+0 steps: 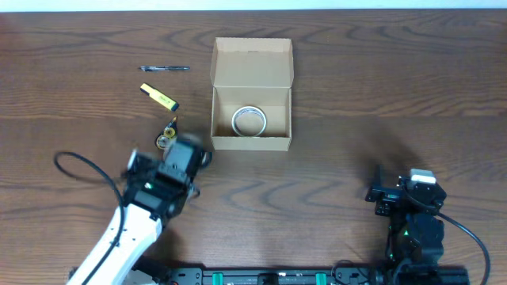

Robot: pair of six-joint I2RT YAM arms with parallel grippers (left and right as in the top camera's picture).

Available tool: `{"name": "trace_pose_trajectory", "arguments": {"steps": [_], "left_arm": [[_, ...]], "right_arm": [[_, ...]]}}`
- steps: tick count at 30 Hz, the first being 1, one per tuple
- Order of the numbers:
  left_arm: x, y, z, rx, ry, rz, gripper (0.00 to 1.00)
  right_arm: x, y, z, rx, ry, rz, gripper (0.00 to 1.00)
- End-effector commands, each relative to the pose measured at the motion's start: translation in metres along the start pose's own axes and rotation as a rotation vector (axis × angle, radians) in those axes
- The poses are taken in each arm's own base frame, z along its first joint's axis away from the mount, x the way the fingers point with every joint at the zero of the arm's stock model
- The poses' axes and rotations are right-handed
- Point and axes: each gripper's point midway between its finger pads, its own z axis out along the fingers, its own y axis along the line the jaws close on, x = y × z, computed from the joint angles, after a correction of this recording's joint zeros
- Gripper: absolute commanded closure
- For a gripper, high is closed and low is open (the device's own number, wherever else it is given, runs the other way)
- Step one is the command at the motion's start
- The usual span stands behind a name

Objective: Pack container
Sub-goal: 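Grasp the second clear tape roll with the left gripper, then lower the second tape roll into the box and open the gripper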

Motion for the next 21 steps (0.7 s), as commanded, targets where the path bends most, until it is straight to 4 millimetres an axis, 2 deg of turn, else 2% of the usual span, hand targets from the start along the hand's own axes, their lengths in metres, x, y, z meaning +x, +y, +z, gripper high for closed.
{"name": "trace_pose_trajectory", "arguments": {"steps": [1,3,5,7,13,16,21], "left_arm": [[-0.019,-0.055,-0.025,0.092,-0.069,0.213,0.94],[-0.017,-0.090,-0.032,0.130,-0.047,0.306,0.94],[-0.006,-0.120,-0.026,0.139,0.000,0.390,0.94],[0.005,-0.133,-0.012,0.123,0.041,0.424,0.94],[0.043,-0.156,0.029,0.112,0.160,0.467,0.94],[0.061,-0.167,0.040,0.144,0.208,0.497,0.94],[0.084,-0.165,0.049,0.134,0.245,0.532,0.94]], "right_arm": [[0.001,-0.002,0.000,0.009,-0.001,0.020,0.01],[0.001,-0.002,0.000,0.009,-0.001,0.020,0.01],[0.001,-0.002,0.000,0.009,-0.001,0.020,0.01],[0.001,-0.002,0.000,0.008,-0.001,0.020,0.01],[0.001,-0.002,0.000,0.009,-0.001,0.019,0.01],[0.001,-0.002,0.000,0.009,-0.001,0.020,0.01],[0.001,-0.002,0.000,0.009,-0.001,0.019,0.01]]}}
